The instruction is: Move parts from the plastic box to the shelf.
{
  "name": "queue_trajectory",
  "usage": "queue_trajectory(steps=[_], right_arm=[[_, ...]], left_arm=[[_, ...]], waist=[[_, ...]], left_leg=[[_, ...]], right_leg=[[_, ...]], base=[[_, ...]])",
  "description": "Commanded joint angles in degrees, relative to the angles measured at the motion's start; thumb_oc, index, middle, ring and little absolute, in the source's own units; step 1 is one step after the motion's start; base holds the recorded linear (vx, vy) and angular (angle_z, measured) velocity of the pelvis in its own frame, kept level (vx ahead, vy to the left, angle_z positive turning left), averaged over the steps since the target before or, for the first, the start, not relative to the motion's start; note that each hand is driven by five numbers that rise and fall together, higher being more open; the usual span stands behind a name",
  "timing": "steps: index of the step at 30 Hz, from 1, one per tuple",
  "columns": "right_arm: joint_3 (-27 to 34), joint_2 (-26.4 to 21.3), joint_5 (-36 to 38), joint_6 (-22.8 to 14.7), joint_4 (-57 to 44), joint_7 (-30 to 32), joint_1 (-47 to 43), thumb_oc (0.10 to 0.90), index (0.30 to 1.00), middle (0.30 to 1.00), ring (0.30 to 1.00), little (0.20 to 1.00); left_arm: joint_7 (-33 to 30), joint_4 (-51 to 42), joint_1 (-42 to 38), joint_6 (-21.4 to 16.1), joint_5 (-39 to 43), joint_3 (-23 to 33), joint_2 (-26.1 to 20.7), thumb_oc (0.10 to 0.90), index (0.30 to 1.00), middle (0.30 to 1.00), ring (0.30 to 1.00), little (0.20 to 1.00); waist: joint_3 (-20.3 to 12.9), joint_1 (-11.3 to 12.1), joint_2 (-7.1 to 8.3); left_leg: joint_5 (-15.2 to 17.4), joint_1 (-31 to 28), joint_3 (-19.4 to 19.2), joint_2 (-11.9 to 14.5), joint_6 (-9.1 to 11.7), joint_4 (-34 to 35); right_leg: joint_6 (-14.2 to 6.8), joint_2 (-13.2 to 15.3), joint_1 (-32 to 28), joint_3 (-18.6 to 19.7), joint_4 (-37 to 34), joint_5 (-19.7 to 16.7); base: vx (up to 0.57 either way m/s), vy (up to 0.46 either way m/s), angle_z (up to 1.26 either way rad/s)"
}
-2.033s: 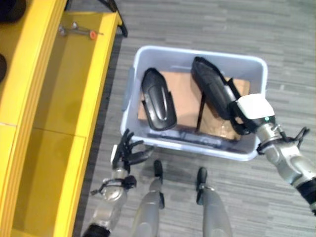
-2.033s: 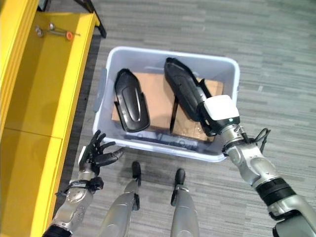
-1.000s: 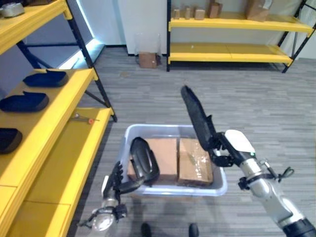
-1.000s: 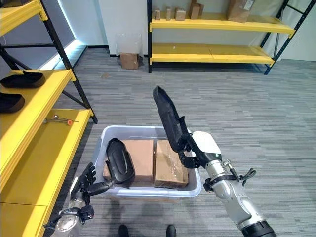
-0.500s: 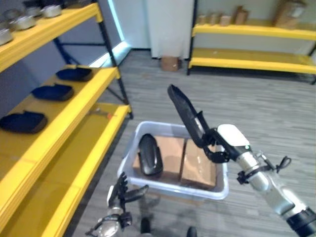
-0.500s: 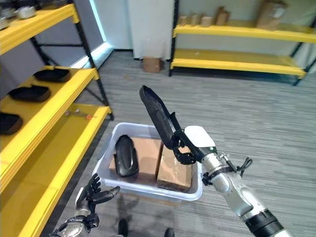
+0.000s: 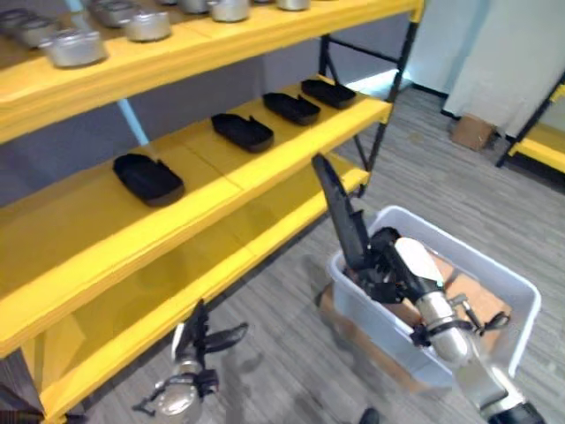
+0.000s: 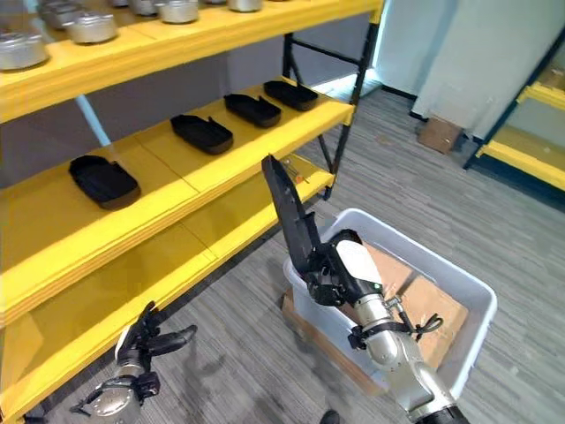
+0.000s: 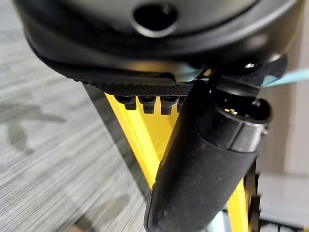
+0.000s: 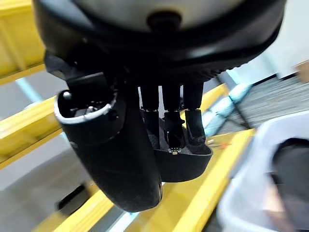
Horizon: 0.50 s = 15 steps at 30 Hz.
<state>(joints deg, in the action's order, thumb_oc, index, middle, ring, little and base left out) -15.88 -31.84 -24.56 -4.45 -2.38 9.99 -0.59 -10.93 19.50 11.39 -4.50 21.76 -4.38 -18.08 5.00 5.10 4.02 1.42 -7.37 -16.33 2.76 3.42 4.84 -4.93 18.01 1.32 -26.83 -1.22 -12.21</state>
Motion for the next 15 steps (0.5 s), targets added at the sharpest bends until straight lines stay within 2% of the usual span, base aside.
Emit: queue_trajectory(steps=[1,8,10,13,15], right_arm=[[0.43,-2.86,-1.12,-3.96,-3.70,3.69,-11.29,0.400,0.300,0.300,0.300,0.300],[-2.35,-1.06,-1.39,-3.95,-2.54,2.71,-14.45,0.400,0.300,0.300,0.300,0.300],[-3.02,-0.73,-1.17,-4.02,-2.23,2.26,-14.81,0.400,0.300,0.300,0.300,0.300],[-3.24,-0.65,-0.82,-4.29,-1.77,1.71,-14.12,0.400,0.300,0.300,0.300,0.300],[-2.72,-1.04,0.09,-4.56,-2.11,1.24,-12.59,0.400,0.300,0.300,0.300,0.300]], left_arm=[[-0.78,-7.62,-3.11,-5.39,-2.48,-0.64,-0.11,0.900,1.000,1.000,1.000,1.000],[-1.17,-8.54,-2.28,-5.67,-3.00,1.17,-0.46,0.900,1.000,1.000,1.000,1.000],[-1.40,-8.60,-2.57,-5.88,-2.80,1.40,-1.19,0.900,1.000,1.000,1.000,1.000],[-1.44,-8.17,-2.96,-6.01,-3.11,1.03,-2.02,0.900,1.000,1.000,1.000,1.000],[-1.47,-7.50,-3.71,-6.09,-3.09,0.15,-2.53,0.900,1.000,1.000,1.000,1.000]], waist=[[-2.56,-0.87,-1.15],[-2.09,2.08,0.51],[-1.76,2.45,0.91],[-1.22,1.97,0.24],[-0.73,-0.95,-1.39]], left_leg=[[-2.91,6.75,2.70,0.60,-1.89,0.16],[-1.32,7.29,5.08,-3.51,-4.57,-0.07],[-1.34,7.92,6.72,-4.64,-5.55,-0.52],[-1.22,8.04,9.54,-5.61,-6.73,-0.60],[-1.66,7.44,12.92,-5.80,-7.16,-0.21]], right_leg=[[-5.66,-1.13,-1.42,-0.11,-0.14,3.29],[-7.42,2.22,-1.86,1.48,0.76,1.41],[-7.35,2.29,-0.73,5.79,2.70,0.36],[-5.69,-0.50,1.65,14.04,7.48,1.92],[-3.64,-7.86,4.91,24.33,12.91,6.70]], base=[[-0.03,0.295,0.60],[0.07,0.195,0.05],[0.08,0.182,0.24],[0.08,0.142,0.39],[0.13,0.146,0.91]])
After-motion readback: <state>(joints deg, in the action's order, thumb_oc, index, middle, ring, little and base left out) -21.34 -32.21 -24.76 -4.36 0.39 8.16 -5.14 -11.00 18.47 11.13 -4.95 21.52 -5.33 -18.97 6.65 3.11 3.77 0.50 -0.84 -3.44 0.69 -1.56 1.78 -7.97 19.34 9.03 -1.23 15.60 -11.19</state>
